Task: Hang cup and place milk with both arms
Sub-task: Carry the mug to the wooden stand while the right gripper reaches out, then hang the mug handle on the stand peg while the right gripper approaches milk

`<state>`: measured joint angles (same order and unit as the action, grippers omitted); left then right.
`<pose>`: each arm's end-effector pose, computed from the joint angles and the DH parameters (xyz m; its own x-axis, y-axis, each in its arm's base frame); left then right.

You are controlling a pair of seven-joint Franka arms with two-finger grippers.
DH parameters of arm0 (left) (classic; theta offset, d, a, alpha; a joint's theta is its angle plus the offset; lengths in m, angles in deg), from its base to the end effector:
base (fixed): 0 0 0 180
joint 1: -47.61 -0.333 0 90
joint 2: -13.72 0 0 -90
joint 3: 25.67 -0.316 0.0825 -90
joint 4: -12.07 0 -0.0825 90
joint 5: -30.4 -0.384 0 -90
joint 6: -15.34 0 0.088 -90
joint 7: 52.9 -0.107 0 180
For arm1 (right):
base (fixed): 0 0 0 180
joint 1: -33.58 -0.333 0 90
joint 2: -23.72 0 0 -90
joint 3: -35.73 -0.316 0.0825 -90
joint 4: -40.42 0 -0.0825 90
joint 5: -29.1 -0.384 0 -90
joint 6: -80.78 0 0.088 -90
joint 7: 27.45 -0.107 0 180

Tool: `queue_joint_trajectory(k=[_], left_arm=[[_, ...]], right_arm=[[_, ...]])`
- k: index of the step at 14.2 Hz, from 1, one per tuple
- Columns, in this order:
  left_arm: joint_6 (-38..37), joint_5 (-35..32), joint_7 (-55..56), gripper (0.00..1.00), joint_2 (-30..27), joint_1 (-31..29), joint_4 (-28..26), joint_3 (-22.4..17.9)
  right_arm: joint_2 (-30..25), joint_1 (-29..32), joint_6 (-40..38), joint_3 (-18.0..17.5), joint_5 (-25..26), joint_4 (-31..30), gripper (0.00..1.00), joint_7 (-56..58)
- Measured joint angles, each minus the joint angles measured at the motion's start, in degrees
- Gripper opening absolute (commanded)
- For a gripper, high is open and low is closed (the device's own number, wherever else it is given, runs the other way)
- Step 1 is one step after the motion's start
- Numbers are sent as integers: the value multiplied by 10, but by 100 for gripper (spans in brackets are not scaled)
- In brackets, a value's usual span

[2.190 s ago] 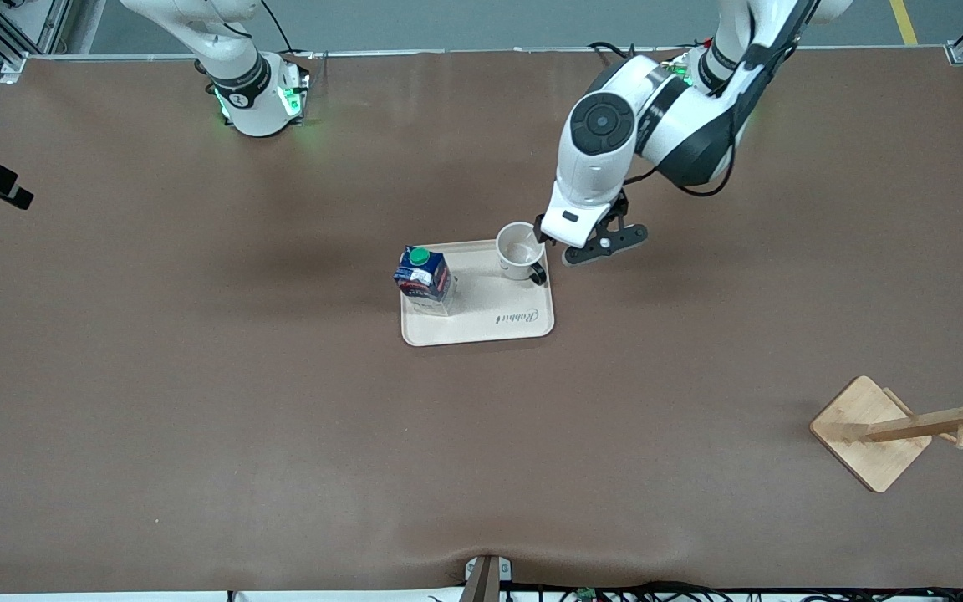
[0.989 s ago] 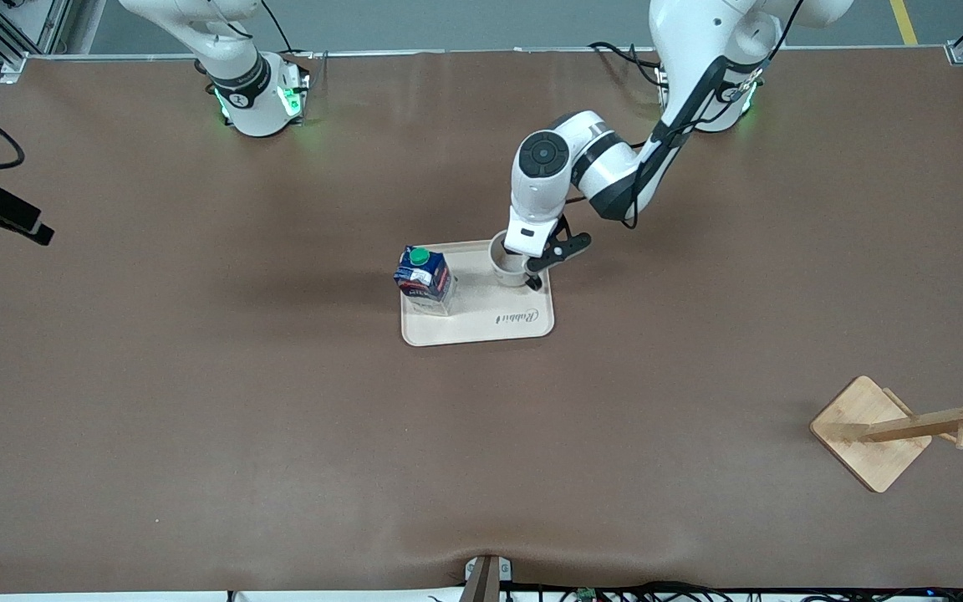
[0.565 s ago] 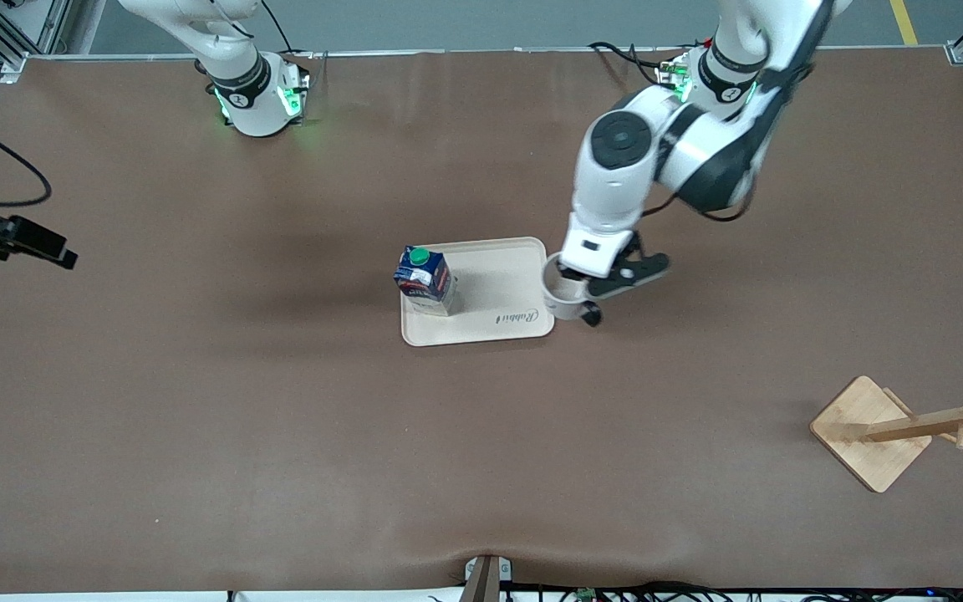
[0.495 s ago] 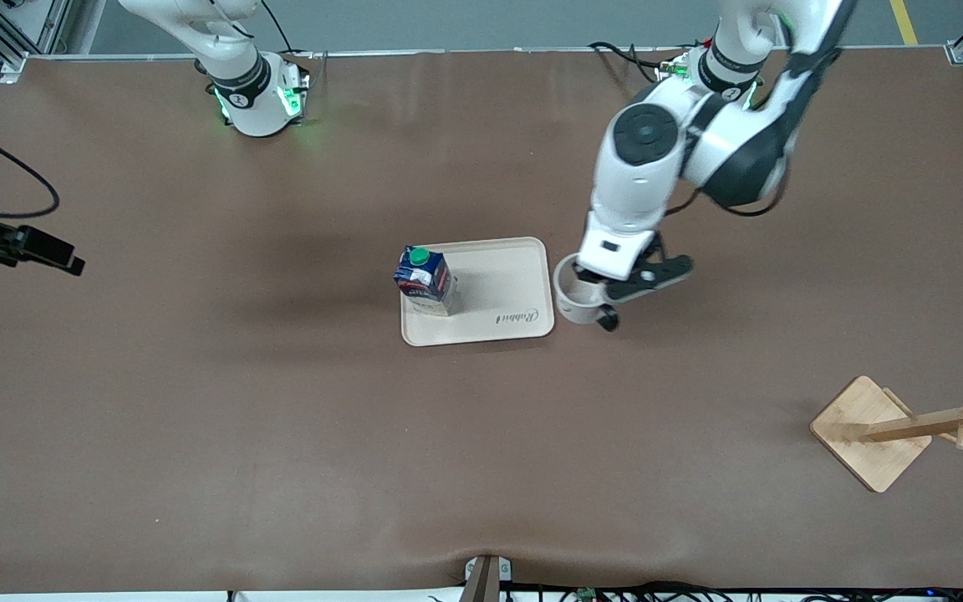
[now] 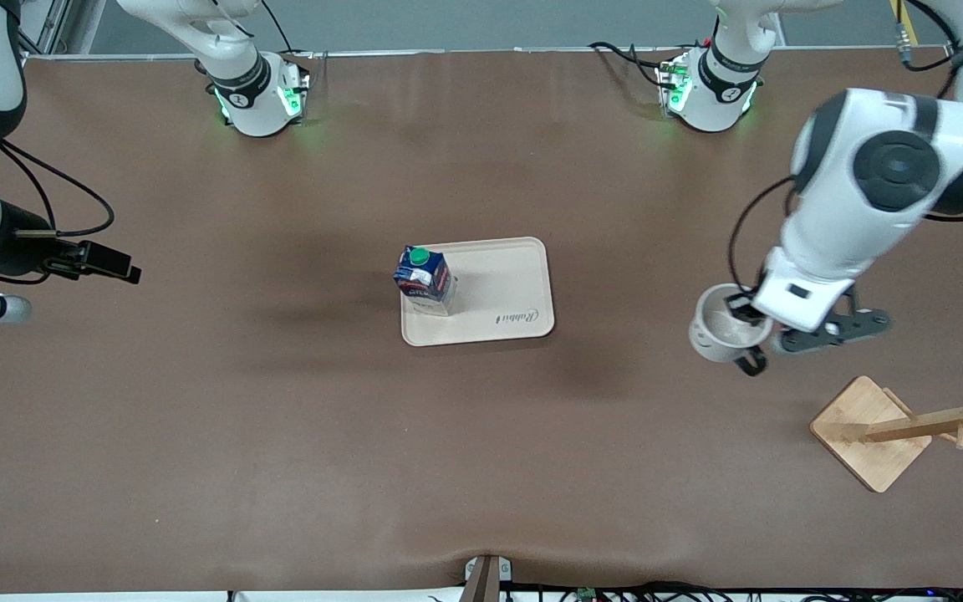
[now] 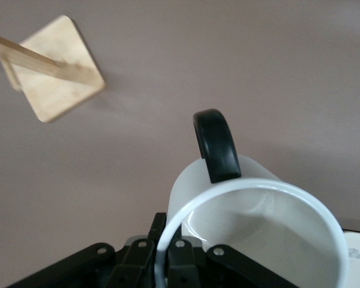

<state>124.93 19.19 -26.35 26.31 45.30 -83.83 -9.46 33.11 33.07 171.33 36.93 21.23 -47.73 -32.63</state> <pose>0.6169 -0.1249 0.4801 0.9840 0.1599 0.0786 0.1674 -0.9808 -0.1003 0.5990 0.0082 0.5468 0.9857 -0.1028 -0.1332 -0.1191 -0.9855 -0.1208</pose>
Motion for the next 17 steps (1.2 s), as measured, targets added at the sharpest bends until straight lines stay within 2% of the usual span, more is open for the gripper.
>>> queue_joint_trajectory(k=[4,7,10,13,17], left_arm=[[-17,0,-160,0,-11,-95,2,0],[-17,0,-265,0,-15,-155,6,0],[-18,6,-357,0,-16,-188,32,0],[-18,8,-391,0,-16,-199,40,0],[-3,24,-411,0,-9,-229,40,0]], right_arm=[[45,-26,0,0,0,-6,100,0],[48,-77,3,-1,-3,-6,100,-19],[48,-150,62,-3,-21,-34,100,-145],[49,-211,138,-4,-41,-73,100,-273],[49,-273,181,-5,-43,-106,100,-385]])
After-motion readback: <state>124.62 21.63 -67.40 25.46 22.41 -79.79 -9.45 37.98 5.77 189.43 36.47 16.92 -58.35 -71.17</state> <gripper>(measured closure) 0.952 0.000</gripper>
